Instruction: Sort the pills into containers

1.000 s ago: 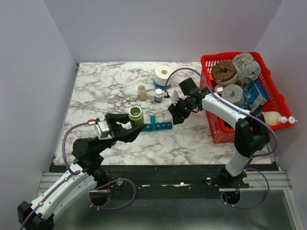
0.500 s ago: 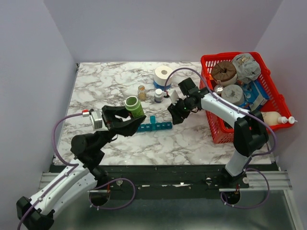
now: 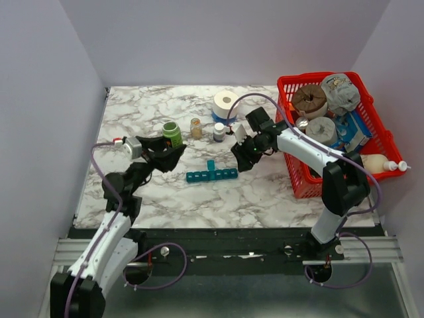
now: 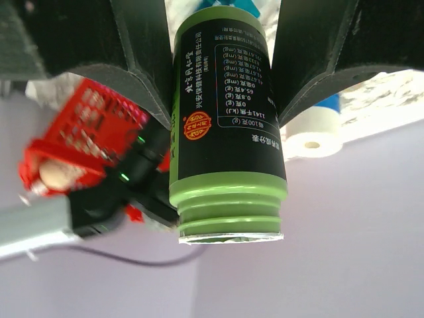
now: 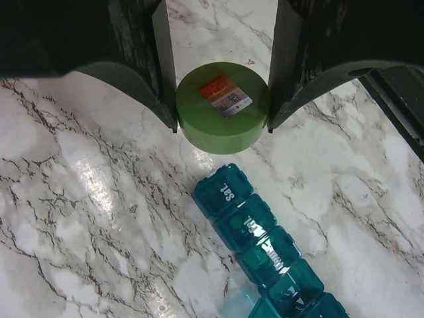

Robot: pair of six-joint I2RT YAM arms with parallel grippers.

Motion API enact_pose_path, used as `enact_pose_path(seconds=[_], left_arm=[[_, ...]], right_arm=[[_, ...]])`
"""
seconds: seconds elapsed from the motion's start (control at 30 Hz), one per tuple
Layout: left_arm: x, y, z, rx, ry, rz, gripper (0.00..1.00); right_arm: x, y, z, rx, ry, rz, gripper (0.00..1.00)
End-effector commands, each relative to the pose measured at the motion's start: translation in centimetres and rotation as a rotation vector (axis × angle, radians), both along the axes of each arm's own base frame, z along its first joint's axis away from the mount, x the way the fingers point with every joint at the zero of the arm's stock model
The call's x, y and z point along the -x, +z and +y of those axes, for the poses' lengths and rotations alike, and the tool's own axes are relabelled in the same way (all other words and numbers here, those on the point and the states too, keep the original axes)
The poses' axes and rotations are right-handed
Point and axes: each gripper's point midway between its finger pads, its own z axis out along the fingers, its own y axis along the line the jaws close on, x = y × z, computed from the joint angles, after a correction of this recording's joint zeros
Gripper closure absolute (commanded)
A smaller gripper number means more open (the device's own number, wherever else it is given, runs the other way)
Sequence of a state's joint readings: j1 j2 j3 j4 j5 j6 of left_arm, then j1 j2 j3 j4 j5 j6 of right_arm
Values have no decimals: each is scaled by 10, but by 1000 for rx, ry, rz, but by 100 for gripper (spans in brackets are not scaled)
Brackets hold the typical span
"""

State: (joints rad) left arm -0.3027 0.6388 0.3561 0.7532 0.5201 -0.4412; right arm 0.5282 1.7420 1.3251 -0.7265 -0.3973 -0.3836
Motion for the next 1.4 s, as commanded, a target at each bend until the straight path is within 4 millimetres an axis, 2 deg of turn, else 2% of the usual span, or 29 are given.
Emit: enact_pose_path(seconds=[0.0, 0.03, 0.07, 0.1, 0.17, 0.2, 0.27, 0.33, 0.37, 0.4, 0.63, 0.7, 0.73, 0.83, 0.93, 1.07, 1.1, 1.17, 1.27, 1.3, 1.37], left_arm=[[-1, -6, -9, 15, -174, 16, 100], [-8, -16, -8, -57, -136, -10, 100], [-12, -19, -9, -94, -130, -5, 100], [-13, -34, -13, -145, -161, 48, 100], [-18, -40, -18, -212, -155, 33, 100], [-21, -55, -18, -245, -144, 93, 100], [-21, -63, -19, -286, -136, 87, 100], [-20, -83, -21, -345, -144, 129, 100], [-19, -86, -23, -383, -140, 124, 100], [-18, -103, -22, -469, -134, 129, 100], [-11, -138, -27, -614, -146, 158, 100], [-11, -144, -28, -642, -150, 170, 100], [-11, -146, -28, -650, -150, 165, 100], [-11, -159, -27, -693, -148, 186, 100], [-10, -168, -27, -728, -158, 192, 100], [-6, -181, -30, -752, -193, 181, 100], [-8, -177, -32, -742, -194, 147, 100], [-3, -179, -35, -722, -214, 127, 100], [-3, -158, -43, -615, -214, 85, 100], [-7, -139, -46, -564, -189, 28, 100], [-6, -123, -45, -479, -161, 25, 100]], right_arm=[[-17, -6, -4, 37, -45, -15, 72], [-20, -10, -9, 67, -63, -18, 72], [-23, -12, -13, 79, -79, -24, 72], [-25, -14, -16, 89, -86, -27, 71], [-34, -20, -25, 133, -111, -43, 69], [-38, -23, -29, 155, -122, -49, 69], [-46, -33, -37, 198, -144, -45, 68], [-46, -40, -41, 212, -143, -24, 68], [-46, -43, -41, 215, -133, -17, 67], [-45, -48, -40, 219, -130, -2, 67], [-41, -67, -43, 249, -118, 41, 48], [-40, -66, -41, 240, -112, 42, 42], [-39, -62, -40, 227, -110, 39, 35], [-41, -53, -37, 206, -106, 23, 22], [-43, -35, -32, 169, -101, -11, 19], [-45, 7, -20, 72, -77, -75, 17], [-45, 29, -16, 30, -67, -111, 17], [-36, 57, -2, -70, -2, -122, 17], [-14, 104, 16, -224, 118, -149, 17], [-6, 110, 18, -250, 145, -141, 17], [10, 125, 24, -324, 215, -139, 17]])
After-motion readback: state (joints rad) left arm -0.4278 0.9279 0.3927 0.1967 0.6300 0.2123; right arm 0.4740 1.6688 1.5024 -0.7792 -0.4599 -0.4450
